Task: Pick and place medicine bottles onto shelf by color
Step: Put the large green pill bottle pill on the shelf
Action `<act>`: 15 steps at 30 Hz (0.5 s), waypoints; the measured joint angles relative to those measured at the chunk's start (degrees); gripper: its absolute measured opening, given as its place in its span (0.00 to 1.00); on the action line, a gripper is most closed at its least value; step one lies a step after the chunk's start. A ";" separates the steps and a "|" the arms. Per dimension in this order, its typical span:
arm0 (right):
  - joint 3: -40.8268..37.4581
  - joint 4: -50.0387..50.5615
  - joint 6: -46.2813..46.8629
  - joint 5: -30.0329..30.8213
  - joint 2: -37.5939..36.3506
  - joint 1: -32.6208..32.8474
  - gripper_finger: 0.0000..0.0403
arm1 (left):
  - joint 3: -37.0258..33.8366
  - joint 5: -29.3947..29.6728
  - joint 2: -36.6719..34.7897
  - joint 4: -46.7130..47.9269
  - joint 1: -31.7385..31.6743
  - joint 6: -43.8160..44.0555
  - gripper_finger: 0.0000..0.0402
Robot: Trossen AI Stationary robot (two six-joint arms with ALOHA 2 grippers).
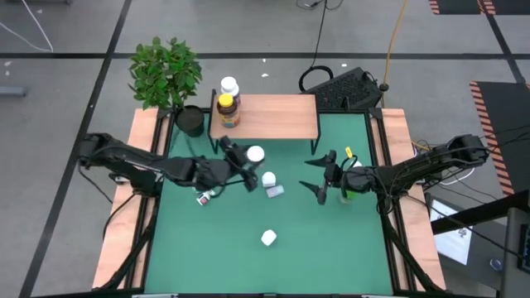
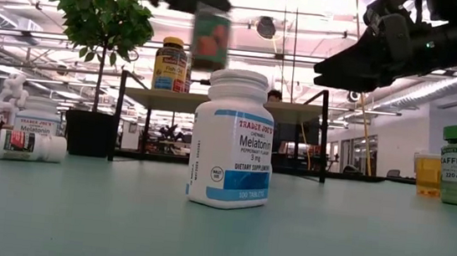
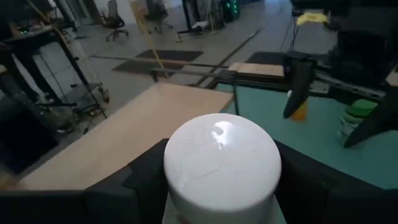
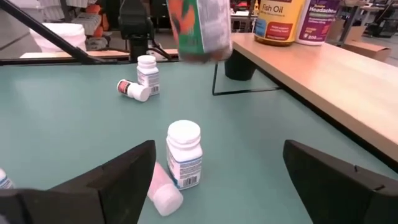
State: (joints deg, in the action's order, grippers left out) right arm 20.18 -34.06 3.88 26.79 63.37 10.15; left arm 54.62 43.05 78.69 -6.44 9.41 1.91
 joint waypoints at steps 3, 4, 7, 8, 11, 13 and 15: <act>0.00 -0.05 0.01 0.02 0.00 0.09 0.86 | -4.04 0.43 -5.19 -1.20 -1.01 0.16 0.58; 0.00 -0.38 0.23 0.02 0.00 0.09 0.86 | -5.50 0.92 -6.95 -0.60 -1.38 0.34 0.58; 0.00 -0.47 1.24 0.02 0.01 0.05 0.86 | -8.61 2.94 -11.19 -1.02 -2.56 1.88 0.59; 0.00 -0.70 1.40 0.02 0.05 -0.07 0.86 | -9.65 3.16 -12.66 -0.85 -3.11 2.22 0.59; -0.04 -1.54 1.46 0.02 0.13 -0.13 0.86 | -12.03 3.55 -15.12 -0.93 -5.42 3.08 0.58; -0.04 -2.33 1.48 0.02 0.13 -0.13 0.86 | -13.34 3.68 -15.91 -0.34 -7.30 3.17 0.58; -0.04 -2.64 1.49 0.02 0.13 -0.13 0.86 | -14.14 3.39 -16.25 -0.72 -9.52 3.19 0.58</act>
State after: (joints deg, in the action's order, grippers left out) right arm 20.14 -36.70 5.37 26.80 63.51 10.02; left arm 40.49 46.44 62.44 -7.15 -0.11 5.10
